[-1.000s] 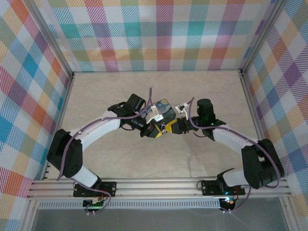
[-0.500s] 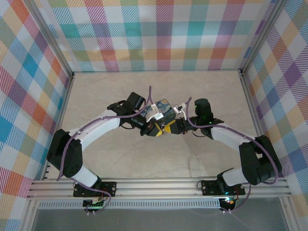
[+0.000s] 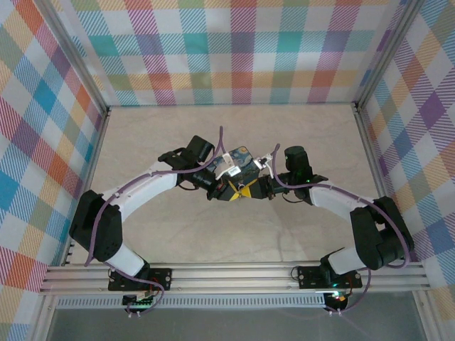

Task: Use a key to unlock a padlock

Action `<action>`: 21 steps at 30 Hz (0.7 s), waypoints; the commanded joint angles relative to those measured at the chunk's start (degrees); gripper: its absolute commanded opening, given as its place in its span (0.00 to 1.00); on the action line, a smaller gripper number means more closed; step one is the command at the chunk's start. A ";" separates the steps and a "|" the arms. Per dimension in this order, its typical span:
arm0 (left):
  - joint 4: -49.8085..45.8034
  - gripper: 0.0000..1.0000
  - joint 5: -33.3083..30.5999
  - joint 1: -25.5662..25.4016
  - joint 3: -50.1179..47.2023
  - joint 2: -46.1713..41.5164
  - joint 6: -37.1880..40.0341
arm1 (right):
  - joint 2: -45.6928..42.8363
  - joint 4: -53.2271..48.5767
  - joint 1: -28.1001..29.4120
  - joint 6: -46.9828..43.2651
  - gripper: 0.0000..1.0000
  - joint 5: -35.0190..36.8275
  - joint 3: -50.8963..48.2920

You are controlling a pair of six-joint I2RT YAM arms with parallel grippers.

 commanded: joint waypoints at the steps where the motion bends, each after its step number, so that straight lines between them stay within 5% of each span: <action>1: 0.57 0.00 2.12 0.94 1.23 0.31 -0.39 | 0.71 -0.21 0.30 -1.68 0.09 -2.57 1.61; 13: -0.79 0.00 1.94 2.09 2.16 1.74 -0.21 | 0.80 -1.15 0.27 -2.65 0.00 -2.10 0.67; 21: 5.41 0.24 -4.04 2.09 -1.05 -0.06 -3.34 | 0.23 -1.00 0.21 -0.74 0.00 3.52 -0.43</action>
